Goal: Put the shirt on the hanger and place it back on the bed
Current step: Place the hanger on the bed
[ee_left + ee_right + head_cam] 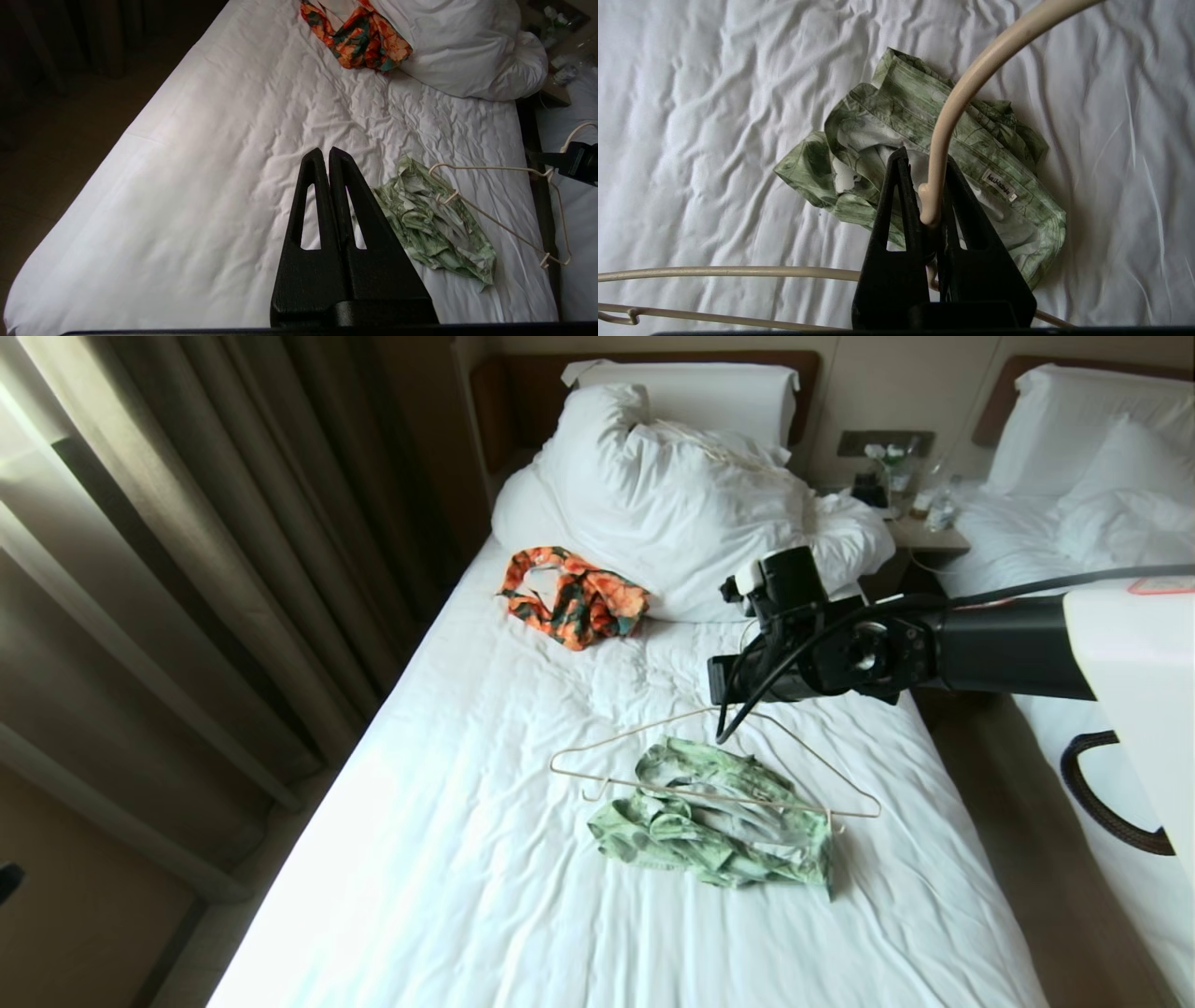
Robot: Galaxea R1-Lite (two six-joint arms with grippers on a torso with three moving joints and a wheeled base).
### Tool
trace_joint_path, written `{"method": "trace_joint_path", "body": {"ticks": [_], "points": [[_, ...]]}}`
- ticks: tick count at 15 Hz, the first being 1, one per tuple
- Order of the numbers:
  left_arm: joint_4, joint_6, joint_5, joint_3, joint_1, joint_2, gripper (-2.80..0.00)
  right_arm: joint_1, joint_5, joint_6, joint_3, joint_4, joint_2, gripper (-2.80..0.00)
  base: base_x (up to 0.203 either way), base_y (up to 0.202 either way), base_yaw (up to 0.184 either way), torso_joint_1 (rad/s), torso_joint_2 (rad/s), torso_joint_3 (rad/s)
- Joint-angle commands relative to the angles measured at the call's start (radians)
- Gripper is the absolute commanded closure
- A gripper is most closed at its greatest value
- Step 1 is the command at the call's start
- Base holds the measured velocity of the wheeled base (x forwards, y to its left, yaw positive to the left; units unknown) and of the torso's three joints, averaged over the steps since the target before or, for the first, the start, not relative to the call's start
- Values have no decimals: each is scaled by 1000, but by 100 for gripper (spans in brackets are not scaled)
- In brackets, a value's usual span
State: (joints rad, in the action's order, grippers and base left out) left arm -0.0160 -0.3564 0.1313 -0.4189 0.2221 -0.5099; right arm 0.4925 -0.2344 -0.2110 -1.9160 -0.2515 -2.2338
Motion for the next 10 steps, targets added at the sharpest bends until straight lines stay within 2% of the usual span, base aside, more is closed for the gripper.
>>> {"method": "trace_joint_path", "body": {"ticks": [1,6,7,10], "points": [[27,-3,2,2,0,61,0,-27,18,31,30,0,-83,0,0,0,0,0,0,0],[43,-5,-4,11,0,77,0,-72,17,80,23,6,-217,0,0,0,0,0,0,0],[42,-6,-5,15,0,79,0,-77,17,81,21,6,-226,-280,0,0,0,0,0,0],[42,-6,-5,17,0,96,0,-75,9,79,23,-6,-219,-280,0,0,0,0,0,0]]}}
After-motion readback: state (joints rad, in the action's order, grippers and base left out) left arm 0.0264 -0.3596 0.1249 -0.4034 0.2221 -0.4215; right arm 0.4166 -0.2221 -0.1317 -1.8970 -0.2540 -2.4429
